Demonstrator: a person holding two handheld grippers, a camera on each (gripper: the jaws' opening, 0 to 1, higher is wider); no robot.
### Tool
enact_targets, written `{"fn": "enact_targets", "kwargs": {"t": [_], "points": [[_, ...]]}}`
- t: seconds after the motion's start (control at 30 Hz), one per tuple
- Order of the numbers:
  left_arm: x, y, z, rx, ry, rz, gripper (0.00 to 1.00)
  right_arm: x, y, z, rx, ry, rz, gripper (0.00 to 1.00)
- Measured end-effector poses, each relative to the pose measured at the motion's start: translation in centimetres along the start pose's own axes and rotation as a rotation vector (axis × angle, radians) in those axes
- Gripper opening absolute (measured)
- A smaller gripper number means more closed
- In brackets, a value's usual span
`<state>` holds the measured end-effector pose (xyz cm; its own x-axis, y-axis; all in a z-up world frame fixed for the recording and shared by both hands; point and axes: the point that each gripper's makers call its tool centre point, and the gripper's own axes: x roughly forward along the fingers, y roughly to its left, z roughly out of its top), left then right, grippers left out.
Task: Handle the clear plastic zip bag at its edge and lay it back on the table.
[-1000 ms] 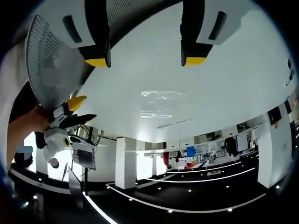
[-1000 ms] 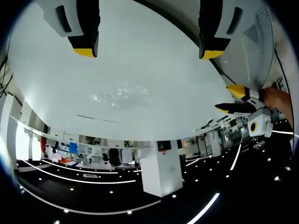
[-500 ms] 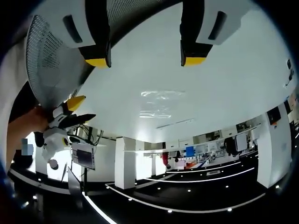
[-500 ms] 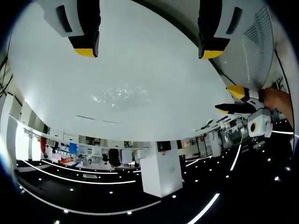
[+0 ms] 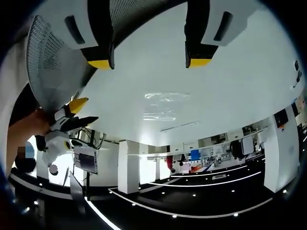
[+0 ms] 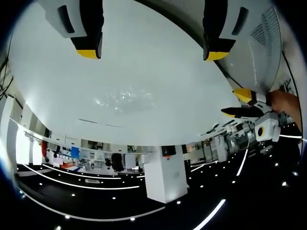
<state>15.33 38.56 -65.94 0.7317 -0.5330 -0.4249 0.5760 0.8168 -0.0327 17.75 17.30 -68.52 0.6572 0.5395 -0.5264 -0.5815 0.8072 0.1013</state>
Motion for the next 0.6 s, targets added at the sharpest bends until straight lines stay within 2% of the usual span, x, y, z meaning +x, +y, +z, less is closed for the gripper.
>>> {"fn": "enact_targets", "kwargs": {"t": [0.6], "points": [[0.00, -0.03, 0.17, 0.001, -0.002, -0.003, 0.57, 0.22, -0.40, -0.49, 0.002, 0.024, 0.004, 0.87]]}}
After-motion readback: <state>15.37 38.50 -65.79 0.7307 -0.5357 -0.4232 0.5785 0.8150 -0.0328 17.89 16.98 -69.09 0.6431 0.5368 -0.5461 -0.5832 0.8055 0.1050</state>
